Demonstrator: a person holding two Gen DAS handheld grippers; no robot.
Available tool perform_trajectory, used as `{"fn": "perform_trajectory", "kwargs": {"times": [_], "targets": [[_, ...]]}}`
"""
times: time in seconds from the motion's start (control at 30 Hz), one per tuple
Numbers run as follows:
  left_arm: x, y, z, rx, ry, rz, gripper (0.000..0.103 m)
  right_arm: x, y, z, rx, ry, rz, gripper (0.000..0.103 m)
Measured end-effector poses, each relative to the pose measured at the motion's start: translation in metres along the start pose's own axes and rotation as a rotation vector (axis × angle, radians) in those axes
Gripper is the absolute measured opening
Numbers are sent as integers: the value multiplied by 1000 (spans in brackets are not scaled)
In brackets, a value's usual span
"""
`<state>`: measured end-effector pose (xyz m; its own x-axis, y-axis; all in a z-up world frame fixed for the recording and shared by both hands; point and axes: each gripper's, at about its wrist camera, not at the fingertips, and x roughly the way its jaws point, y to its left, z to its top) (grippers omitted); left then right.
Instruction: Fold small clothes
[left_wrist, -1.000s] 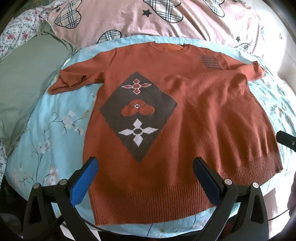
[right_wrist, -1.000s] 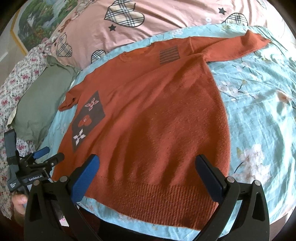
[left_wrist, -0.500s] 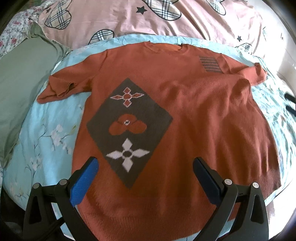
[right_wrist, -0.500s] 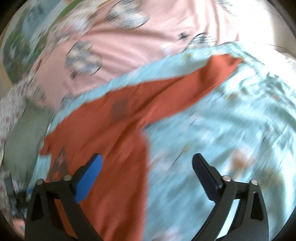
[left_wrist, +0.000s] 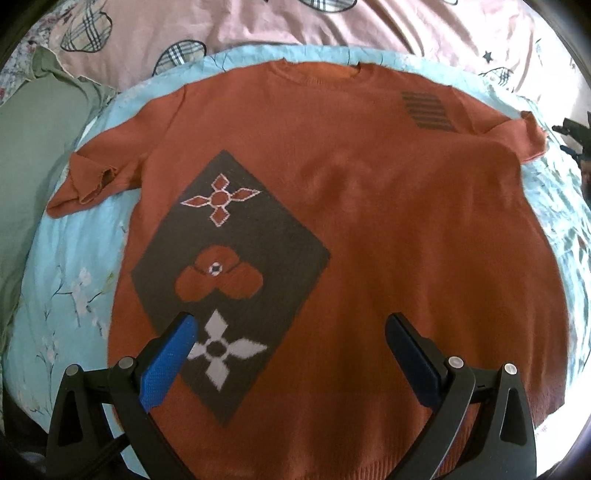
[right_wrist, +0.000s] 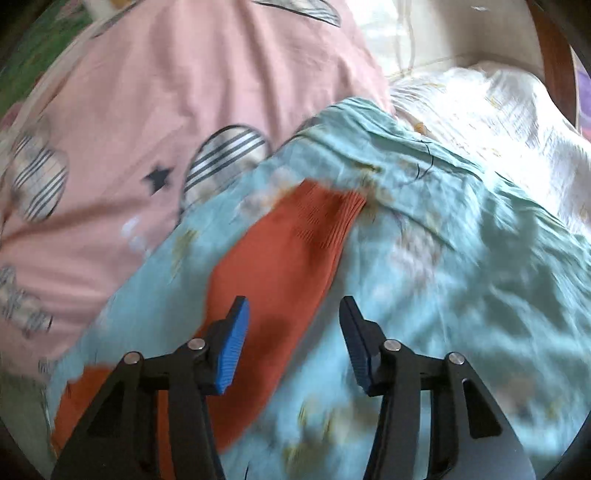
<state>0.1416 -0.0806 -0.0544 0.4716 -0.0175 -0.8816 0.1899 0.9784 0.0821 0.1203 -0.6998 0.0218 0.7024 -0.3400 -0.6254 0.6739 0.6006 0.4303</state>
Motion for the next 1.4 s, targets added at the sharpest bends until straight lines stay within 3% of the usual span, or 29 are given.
{"fn": "perform_trajectory", "kwargs": {"times": [0.13, 0.2, 0.27, 0.37, 0.5, 0.7, 0.83, 0.93, 1.2, 1.37, 1.4], "targets": [[14, -3, 12, -5, 22, 14, 102, 39, -16, 18, 61, 21, -46, 49], [19, -3, 15, -12, 29, 9, 102, 52, -23, 22, 91, 20, -32, 41], [24, -6, 18, -8, 40, 6, 102, 58, -24, 23, 95, 30, -16, 9], [28, -10, 20, 5, 44, -1, 102, 49, -9, 22, 60, 16, 60, 8], [26, -6, 17, -1, 27, -23, 102, 8, 47, 1, -48, 14, 219, 7], [18, 0, 17, -16, 3, -76, 102, -24, 170, -72, -184, 148, 490, 7], [9, 23, 18, -73, -33, -124, 102, -15, 256, -140, -207, 295, 677, 7], [3, 40, 21, -116, -58, -156, 102, -4, 312, -198, -228, 401, 744, 7], [0, 93, 26, -222, -122, -307, 102, 27, 411, -322, -310, 630, 805, 7], [15, 108, 41, -261, -118, -348, 102, 34, 438, -357, -368, 702, 792, 12], [20, 110, 47, -267, -118, -359, 102, 34, 440, -358, -379, 714, 773, 18]]}}
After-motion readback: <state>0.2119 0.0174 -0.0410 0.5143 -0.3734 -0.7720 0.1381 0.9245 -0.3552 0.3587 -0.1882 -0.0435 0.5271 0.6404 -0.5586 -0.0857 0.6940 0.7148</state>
